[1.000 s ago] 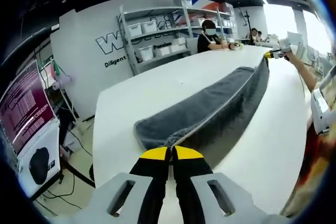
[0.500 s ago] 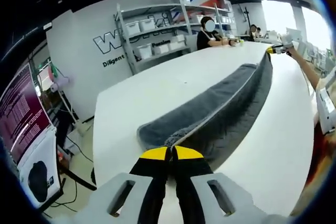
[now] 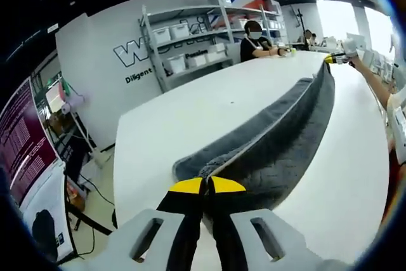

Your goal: Fold the towel on the table until its edges align and the towel forms a compact rectangular stack.

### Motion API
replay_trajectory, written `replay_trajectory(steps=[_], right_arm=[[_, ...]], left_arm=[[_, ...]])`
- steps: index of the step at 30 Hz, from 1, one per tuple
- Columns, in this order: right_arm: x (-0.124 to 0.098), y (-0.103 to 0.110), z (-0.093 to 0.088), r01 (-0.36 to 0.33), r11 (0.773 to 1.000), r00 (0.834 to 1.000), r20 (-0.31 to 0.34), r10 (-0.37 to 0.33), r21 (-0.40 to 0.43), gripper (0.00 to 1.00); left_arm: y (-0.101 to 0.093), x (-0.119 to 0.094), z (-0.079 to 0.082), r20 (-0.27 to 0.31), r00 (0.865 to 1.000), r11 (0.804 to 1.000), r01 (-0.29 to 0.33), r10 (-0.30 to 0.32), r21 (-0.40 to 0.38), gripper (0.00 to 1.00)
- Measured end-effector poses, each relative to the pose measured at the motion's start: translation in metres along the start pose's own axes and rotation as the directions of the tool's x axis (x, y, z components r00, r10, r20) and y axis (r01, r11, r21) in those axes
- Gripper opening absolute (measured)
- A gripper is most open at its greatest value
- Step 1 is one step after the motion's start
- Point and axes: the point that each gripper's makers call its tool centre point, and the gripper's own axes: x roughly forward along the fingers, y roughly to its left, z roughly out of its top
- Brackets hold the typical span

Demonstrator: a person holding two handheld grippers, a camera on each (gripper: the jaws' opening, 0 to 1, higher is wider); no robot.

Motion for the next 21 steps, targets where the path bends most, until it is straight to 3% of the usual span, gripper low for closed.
replay_trajectory(steps=[10, 21], right_arm=[[0.020, -0.008, 0.004, 0.042, 0.999, 0.999, 0.016, -0.042, -0.006, 0.00], [0.039, -0.013, 0.009, 0.088, 0.995, 0.996, 0.020, -0.088, -0.047, 0.00]], left_arm=[[0.013, 0.025, 0.010, 0.019, 1.000, 1.000, -0.006, 0.006, -0.003, 0.03], [0.022, 0.056, 0.012, -0.006, 1.000, 1.000, -0.019, 0.019, 0.010, 0.03]])
